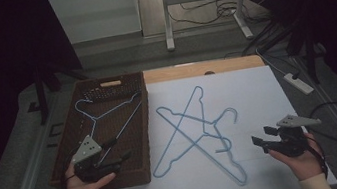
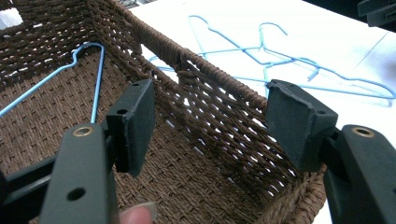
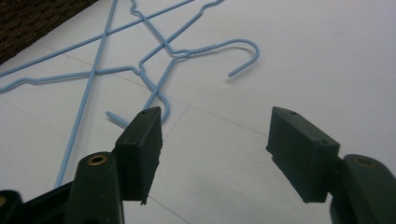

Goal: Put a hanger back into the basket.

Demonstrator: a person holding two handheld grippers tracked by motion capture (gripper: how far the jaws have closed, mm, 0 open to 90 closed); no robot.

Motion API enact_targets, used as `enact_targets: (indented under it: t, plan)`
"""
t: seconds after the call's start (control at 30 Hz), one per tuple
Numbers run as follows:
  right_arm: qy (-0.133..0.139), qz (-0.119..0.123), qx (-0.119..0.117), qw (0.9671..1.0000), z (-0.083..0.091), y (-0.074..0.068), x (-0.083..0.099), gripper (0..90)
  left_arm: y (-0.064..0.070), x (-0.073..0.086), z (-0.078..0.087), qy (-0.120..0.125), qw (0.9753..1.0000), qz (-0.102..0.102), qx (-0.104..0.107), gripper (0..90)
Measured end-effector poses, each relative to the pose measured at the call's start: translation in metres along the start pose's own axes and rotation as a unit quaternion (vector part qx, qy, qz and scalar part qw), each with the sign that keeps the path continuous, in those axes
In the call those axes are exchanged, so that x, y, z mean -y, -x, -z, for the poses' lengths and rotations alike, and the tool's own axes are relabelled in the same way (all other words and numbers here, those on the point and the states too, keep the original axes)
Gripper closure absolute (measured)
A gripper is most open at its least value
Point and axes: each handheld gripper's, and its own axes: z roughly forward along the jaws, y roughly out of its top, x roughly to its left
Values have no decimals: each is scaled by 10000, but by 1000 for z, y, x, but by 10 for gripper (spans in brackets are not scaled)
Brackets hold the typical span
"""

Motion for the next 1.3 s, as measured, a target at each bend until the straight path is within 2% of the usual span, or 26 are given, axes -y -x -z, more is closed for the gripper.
enact_targets:
  t: [0.07, 0.17, 0.27, 0.3, 0.47, 0.5, 0.6, 0.63, 0.73, 0.8, 0.83, 1.03, 1.23, 1.3]
  plan:
    - [-73, -31, -26, 10000, -2, -4, -5, 382, 0, 0, 0, 7, 10000, -9, -16, 342]
    - [-427, 14, -57, 9991, -12, -19, -18, 405, 1, -1, 1, 14, 10000, -39, -23, 341]
    - [-770, 138, -83, 9969, -27, -35, -29, 412, 1, 0, 2, 34, 10000, -42, -14, 340]
    - [-951, 222, -77, 9952, -37, -44, -36, 420, 1, 0, 3, 32, 10000, -44, -3, 339]
    - [-1342, 212, -59, 9907, -59, -56, -48, 459, 1, 1, 3, 34, 10000, -44, 20, 338]
    - [-1342, 212, -59, 9907, -59, -56, -48, 459, 1, 1, 3, 36, 10000, -45, 27, 338]
    - [-1682, 132, -1, 9857, -76, -62, -52, 496, 1, 1, 4, 42, 10000, -53, 40, 337]
    - [-1846, 98, 69, 9827, -83, -64, -52, 511, 1, 1, 4, 44, 10000, -56, 47, 337]
    - [-2039, 50, 120, 9789, -93, -64, -50, 520, 1, 1, 4, 47, 10000, -61, 55, 336]
    - [-2077, 38, 128, 9781, -96, -64, -50, 528, 1, 1, 4, 43, 10000, -65, 56, 336]
    - [-2156, -1, 150, 9764, -101, -65, -49, 546, 1, 1, 4, 36, 10000, -63, 58, 336]
    - [-2334, -132, 252, 9720, -109, -65, -48, 605, 1, 2, 3, 24, 9999, -81, 65, 336]
    - [-2436, -166, 389, 9690, -116, -66, -48, 659, 2, 1, 3, 10, 9999, -126, 63, 335]
    - [-2535, -186, 436, 9662, -120, -67, -47, 690, 2, 1, 3, 19, 9999, -126, 63, 335]
